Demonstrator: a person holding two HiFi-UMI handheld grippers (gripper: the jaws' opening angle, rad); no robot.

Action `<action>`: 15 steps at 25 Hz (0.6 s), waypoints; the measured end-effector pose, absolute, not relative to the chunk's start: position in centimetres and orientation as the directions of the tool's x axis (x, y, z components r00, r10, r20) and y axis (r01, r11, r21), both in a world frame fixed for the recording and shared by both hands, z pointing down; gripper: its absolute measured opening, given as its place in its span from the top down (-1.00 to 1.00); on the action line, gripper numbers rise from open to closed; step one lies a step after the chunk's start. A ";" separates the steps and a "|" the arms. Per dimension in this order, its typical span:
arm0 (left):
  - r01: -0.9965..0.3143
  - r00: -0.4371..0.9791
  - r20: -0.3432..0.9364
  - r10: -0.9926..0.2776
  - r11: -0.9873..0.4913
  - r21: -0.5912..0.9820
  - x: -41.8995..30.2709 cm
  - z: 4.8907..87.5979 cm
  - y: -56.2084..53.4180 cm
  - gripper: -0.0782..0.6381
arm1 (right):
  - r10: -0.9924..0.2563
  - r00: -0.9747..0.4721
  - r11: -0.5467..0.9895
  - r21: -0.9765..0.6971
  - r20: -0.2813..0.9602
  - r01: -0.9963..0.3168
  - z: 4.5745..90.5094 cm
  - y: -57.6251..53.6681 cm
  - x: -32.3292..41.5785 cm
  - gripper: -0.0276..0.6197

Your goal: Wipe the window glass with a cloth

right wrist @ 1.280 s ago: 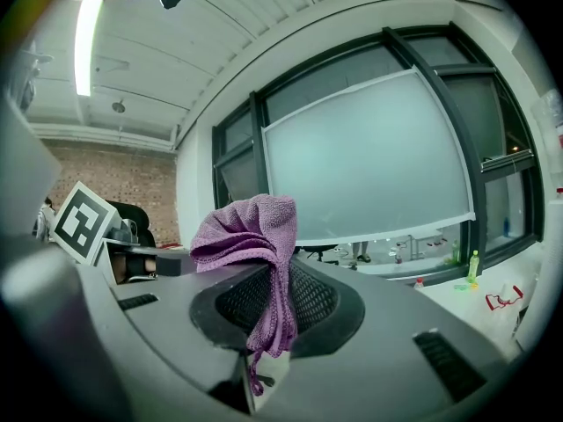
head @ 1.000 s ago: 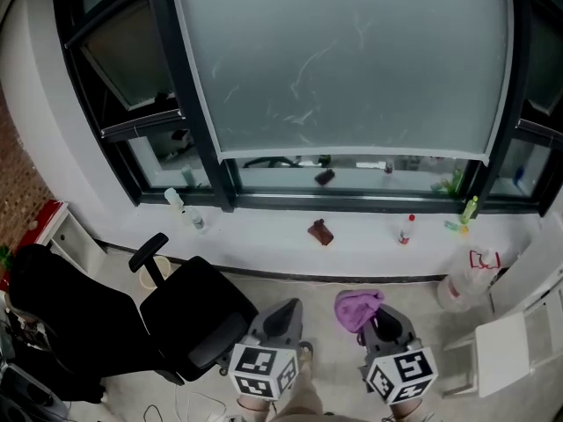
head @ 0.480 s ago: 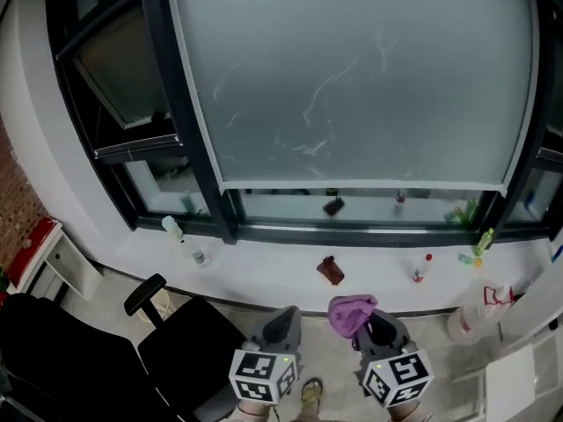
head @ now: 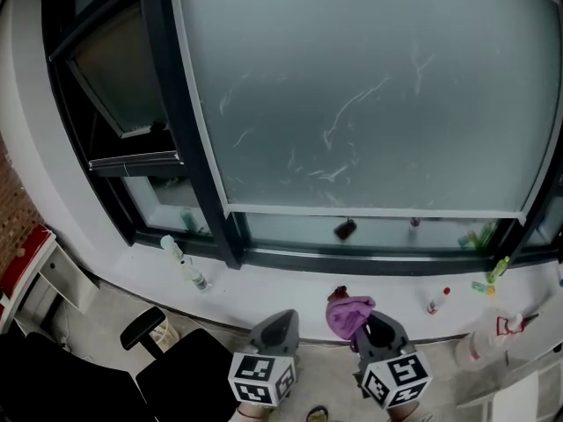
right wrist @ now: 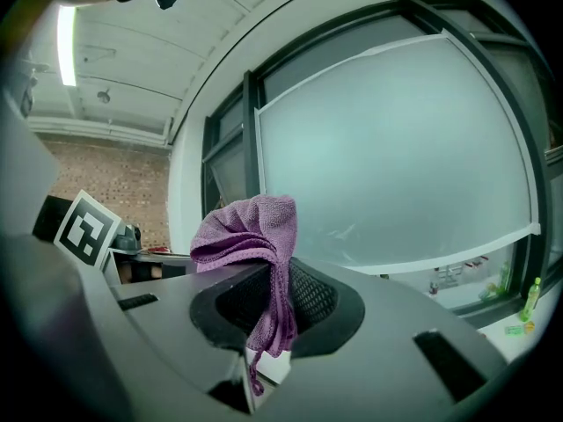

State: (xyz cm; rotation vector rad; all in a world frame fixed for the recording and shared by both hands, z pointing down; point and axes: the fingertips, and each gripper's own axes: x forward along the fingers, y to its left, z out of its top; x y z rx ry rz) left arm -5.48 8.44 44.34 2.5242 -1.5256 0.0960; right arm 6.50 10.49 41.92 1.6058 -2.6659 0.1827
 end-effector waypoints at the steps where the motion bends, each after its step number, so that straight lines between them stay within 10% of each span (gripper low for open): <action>1: -0.883 0.466 0.156 -0.871 -0.450 0.131 -5.9 44.5 7.5 0.77 | -0.878 -0.472 0.465 -0.086 0.082 -0.881 41.9 9.5 6.1 0.77; 15: -0.874 0.485 0.165 -0.859 -0.474 0.105 -7.6 43.4 -2.3 0.77 | -0.890 -0.449 0.448 -0.033 0.075 -0.893 41.1 -0.5 5.2 0.77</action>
